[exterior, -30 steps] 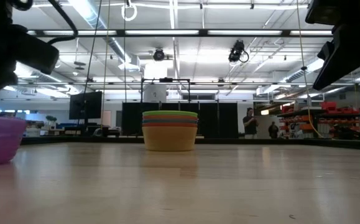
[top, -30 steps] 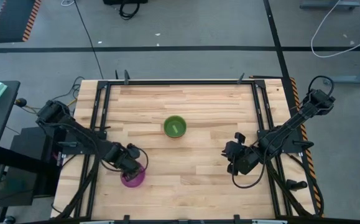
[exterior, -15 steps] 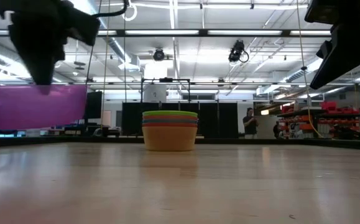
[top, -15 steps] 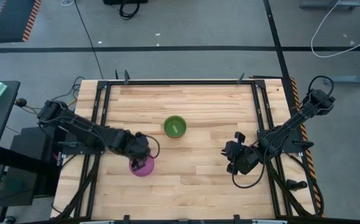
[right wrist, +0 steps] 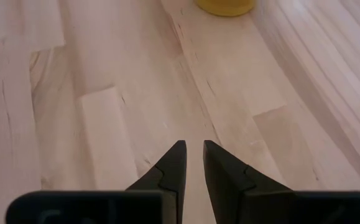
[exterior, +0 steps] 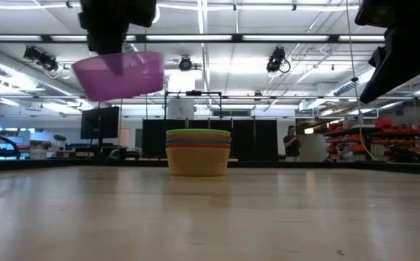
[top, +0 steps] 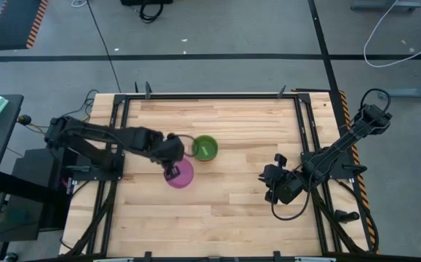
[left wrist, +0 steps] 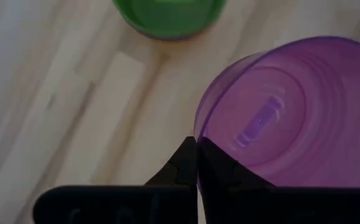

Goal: Nest bowls inside each other
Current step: Stack the violet bowl on top of the green bowl

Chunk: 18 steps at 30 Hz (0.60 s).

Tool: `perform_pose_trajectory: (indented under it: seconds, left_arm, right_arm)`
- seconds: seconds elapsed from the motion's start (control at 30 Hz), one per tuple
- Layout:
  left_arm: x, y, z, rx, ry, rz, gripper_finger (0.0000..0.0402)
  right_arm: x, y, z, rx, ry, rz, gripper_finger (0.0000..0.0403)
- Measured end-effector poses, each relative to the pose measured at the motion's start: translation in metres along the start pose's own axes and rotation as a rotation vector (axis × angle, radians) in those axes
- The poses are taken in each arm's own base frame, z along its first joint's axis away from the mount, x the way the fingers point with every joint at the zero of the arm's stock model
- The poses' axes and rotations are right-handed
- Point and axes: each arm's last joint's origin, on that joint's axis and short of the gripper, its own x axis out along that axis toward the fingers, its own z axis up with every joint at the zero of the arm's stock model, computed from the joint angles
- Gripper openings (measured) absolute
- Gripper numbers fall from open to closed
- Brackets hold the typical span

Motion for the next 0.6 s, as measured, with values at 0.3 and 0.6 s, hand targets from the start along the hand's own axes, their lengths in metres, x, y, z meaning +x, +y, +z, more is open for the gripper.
perform_pose_trajectory:
  seconds: [0.3, 0.6]
  left_arm:
    - [-0.01, 0.033, 0.034, -0.026, -0.105, 0.009, 0.0006]
    - [0.006, 0.058, 0.062, -0.036, -0.18, -0.007, 0.0006]
  right_arm:
    - [0.0, 0.0, 0.0, -0.003, -0.01, -0.006, 0.0062]
    - [0.0, 0.001, 0.001, 0.001, -0.016, 0.0, 0.0062]
